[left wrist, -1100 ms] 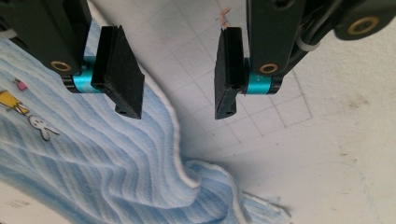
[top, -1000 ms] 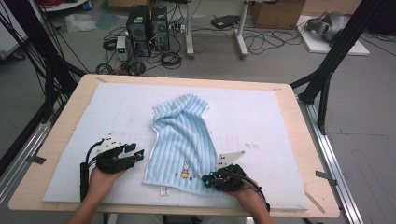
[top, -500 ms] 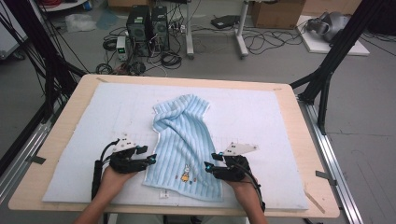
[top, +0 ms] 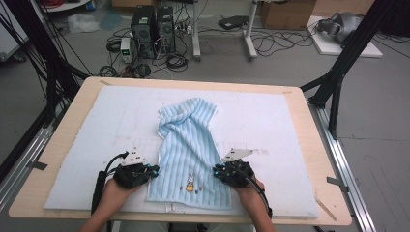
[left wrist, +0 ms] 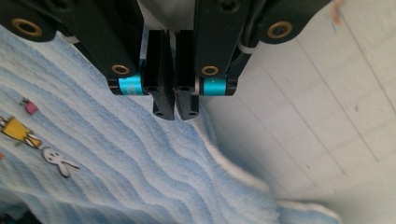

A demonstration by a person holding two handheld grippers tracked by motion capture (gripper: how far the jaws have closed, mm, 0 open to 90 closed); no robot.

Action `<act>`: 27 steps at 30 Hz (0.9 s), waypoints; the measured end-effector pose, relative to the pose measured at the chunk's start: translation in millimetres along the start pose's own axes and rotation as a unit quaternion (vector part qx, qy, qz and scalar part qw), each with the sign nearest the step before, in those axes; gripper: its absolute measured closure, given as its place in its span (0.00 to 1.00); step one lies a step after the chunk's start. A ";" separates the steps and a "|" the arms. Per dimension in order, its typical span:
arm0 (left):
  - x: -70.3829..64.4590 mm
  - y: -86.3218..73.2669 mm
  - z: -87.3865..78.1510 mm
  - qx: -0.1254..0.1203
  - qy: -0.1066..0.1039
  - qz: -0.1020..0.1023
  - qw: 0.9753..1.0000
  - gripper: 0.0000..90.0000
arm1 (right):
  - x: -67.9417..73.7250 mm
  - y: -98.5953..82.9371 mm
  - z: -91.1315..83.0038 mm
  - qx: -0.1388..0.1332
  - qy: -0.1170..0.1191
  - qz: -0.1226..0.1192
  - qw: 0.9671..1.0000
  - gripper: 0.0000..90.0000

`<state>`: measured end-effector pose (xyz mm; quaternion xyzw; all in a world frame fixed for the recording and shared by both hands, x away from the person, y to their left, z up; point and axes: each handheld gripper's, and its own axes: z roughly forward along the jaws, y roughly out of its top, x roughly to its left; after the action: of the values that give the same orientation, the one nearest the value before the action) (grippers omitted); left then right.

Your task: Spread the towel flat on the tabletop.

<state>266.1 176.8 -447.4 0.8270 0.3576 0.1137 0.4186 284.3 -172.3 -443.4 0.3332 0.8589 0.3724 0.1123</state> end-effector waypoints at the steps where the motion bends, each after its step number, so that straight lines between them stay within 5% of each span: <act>1: -1.8 -3.3 -3.5 0.000 -0.008 -0.001 1.000 0.96 | 0.5 -0.7 -1.0 0.001 0.003 -0.003 1.000 0.92; 15: -21.5 -26.8 -30.1 0.007 -0.064 0.001 0.998 0.93 | 11.7 -18.8 -24.2 0.025 0.072 -0.011 0.997 0.89; 18: -15.2 -23.3 -31.3 -0.014 -0.041 -0.022 0.999 0.69 | 9.4 -17.8 -25.4 0.001 0.076 0.007 0.997 0.77; 21: -4.3 -18.9 -33.9 -0.046 -0.016 -0.048 0.998 0.59 | 8.0 -11.2 -23.8 -0.029 0.058 0.015 0.998 0.68; 27: 19.8 -2.8 -36.5 -0.084 0.018 -0.072 0.994 0.55 | 6.9 9.1 -4.9 -0.046 -0.003 0.007 0.999 0.63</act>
<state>261.1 213.7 -429.0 0.7589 0.4130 0.1280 0.4869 281.4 -166.0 -433.1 0.3353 0.8379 0.4114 0.1276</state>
